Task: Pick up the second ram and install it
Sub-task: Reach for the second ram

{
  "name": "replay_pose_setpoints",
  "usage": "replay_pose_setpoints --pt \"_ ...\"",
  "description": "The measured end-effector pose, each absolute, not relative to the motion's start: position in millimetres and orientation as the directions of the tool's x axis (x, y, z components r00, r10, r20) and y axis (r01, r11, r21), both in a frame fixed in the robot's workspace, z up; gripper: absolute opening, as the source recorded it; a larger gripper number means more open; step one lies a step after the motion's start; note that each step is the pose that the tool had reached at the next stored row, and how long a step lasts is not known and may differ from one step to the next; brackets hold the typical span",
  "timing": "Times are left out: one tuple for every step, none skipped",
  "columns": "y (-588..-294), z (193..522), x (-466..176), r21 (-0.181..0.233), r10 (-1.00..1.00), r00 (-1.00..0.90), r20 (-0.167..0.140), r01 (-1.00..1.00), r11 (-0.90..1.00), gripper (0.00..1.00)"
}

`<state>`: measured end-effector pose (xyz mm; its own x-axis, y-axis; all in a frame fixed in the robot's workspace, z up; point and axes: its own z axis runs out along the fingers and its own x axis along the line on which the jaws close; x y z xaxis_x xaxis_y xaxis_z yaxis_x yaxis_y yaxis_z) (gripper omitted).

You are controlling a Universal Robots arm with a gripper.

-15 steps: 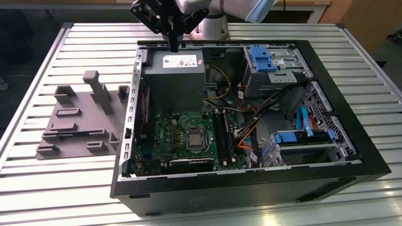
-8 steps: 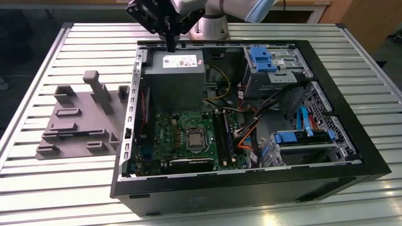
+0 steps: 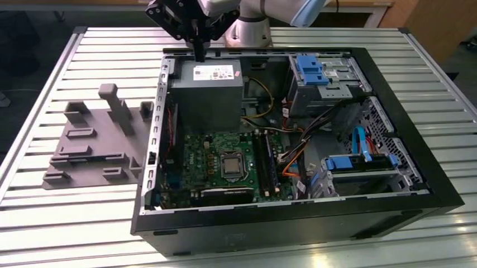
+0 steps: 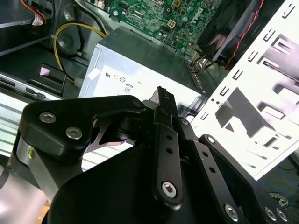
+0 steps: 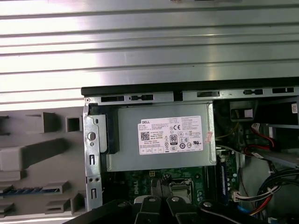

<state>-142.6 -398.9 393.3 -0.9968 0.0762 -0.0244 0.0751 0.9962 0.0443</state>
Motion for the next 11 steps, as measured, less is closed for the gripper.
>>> replay_pose_setpoints --pt "-398.9 393.3 -143.0 0.044 0.076 -0.997 -0.024 0.075 0.996 0.11" --pt "-398.9 393.3 -143.5 0.044 0.076 -0.997 -0.024 0.075 0.996 0.11" --pt "-398.9 393.3 -144.0 0.044 0.076 -0.997 -0.024 0.075 0.996 0.11" --pt "-398.9 393.3 -144.6 0.044 0.076 -0.997 -0.024 0.075 0.996 0.11" --pt "-398.9 393.3 -145.1 0.044 0.076 -0.997 -0.024 0.075 0.996 0.11" --pt "-398.9 393.3 -145.6 0.044 0.076 -0.997 -0.024 0.075 0.996 0.11" --pt "-398.9 393.3 -146.1 0.044 0.076 -0.997 -0.024 0.075 0.996 0.11" --pt "-398.9 393.3 -146.6 0.044 0.076 -0.997 -0.024 0.075 0.996 0.11" --pt "-398.9 393.3 -147.1 0.044 0.076 -0.997 -0.024 0.075 0.996 0.11" --pt "-398.9 393.3 -147.6 0.044 0.076 -0.997 -0.024 0.075 0.996 0.11" --pt "-398.9 393.3 -148.1 0.044 0.076 -0.997 -0.024 0.075 0.996 0.11"
